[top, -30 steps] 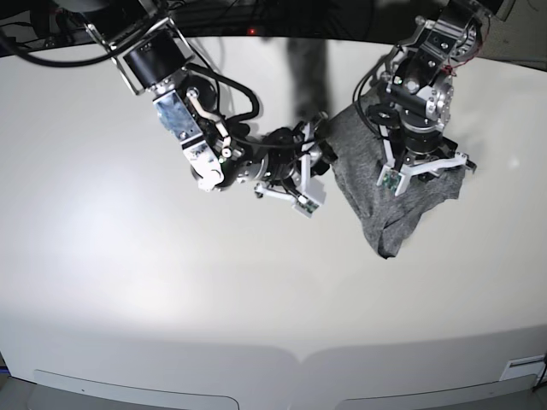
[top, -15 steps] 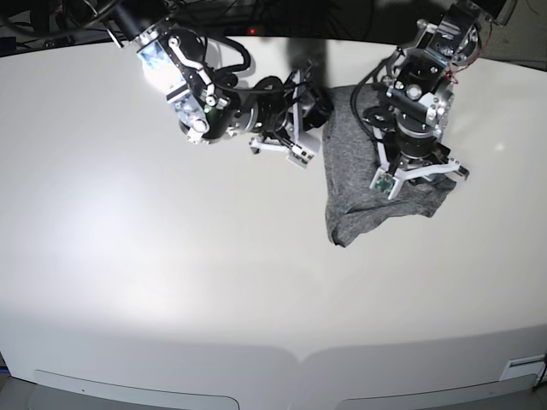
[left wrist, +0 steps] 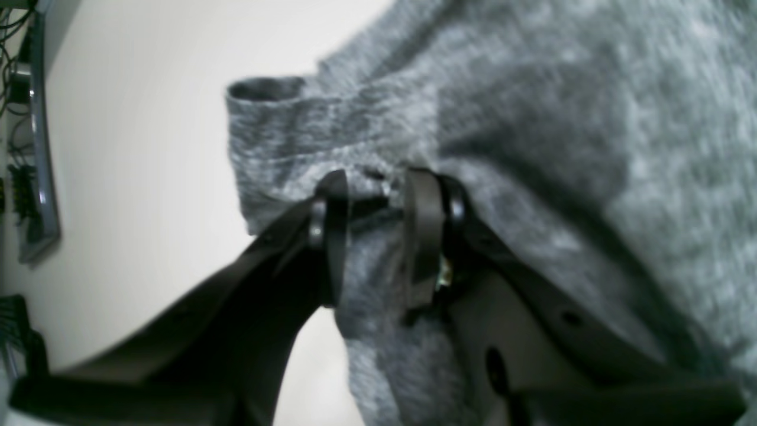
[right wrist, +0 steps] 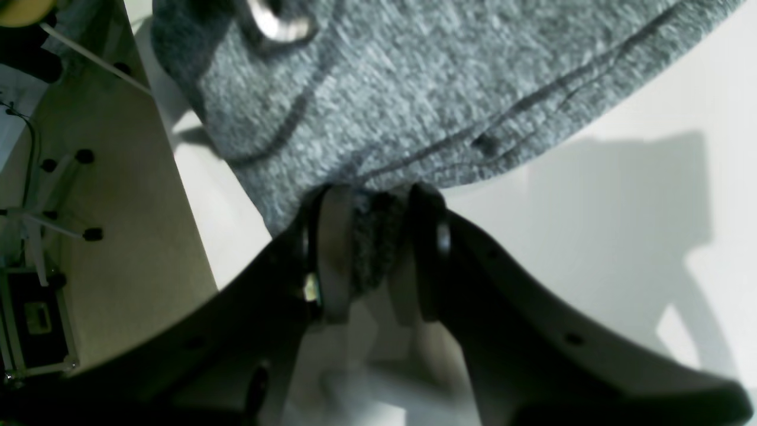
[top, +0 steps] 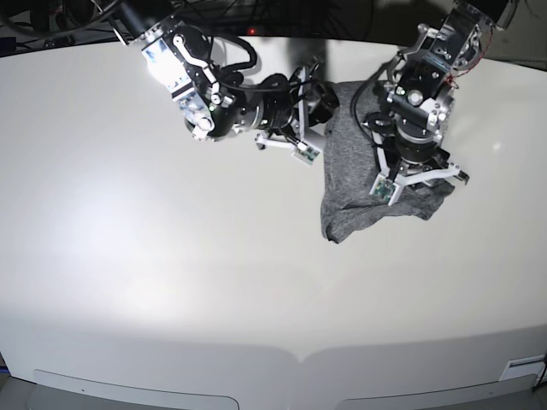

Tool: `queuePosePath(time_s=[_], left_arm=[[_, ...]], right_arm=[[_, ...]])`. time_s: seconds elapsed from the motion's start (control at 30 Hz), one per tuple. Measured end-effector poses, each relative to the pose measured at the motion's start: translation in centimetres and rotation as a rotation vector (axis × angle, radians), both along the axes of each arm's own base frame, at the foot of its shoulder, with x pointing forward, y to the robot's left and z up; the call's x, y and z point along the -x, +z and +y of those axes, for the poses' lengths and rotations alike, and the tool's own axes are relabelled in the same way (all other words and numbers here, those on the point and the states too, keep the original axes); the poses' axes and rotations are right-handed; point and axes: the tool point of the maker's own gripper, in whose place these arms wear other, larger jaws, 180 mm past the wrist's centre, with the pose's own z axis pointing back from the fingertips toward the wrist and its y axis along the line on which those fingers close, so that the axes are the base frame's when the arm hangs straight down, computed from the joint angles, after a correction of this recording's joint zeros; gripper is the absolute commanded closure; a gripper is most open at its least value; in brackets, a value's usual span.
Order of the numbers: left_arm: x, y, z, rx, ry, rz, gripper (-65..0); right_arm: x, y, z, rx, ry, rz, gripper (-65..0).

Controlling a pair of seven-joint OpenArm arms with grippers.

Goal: Fold the T-shirt properly

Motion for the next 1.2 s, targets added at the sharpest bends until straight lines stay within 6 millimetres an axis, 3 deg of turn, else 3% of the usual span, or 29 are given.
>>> queuePosePath(time_s=[0.27,0.57,0.67,0.77,0.87,1.2], left_arm=[[-0.6,0.6,0.4,-0.042,-0.003,-0.026,-16.4],[-2.3,2.3,0.5,0.014,0.053,-0.073,-16.3],[-2.5,2.9,-0.2,0.055,0.050,-0.080,-16.3],[-2.8,3.6,-1.8,0.208,0.055,-0.073,-16.3],[-3.4,4.4,-1.5,0.288,0.072,-0.076,-16.3],[-4.2,6.4,1.9,0.606,0.086,0.005,-16.3]], right_arm=[[-2.4,0.7,-1.6,-0.018,-0.097,-0.017,-16.8],[-10.3,3.1,-6.4,-0.027,-0.374,-0.106,-16.8],[-12.8,4.5,-8.2,-0.040,-0.447,-0.149,-16.8],[-14.7,5.7,-10.2,-0.046,-0.513,-0.182,-16.8],[-15.5,6.1,-12.4,-0.042,-0.576,-0.183,-16.8],[-15.6,7.2,-20.4,0.025,-0.677,-0.186,-16.8]])
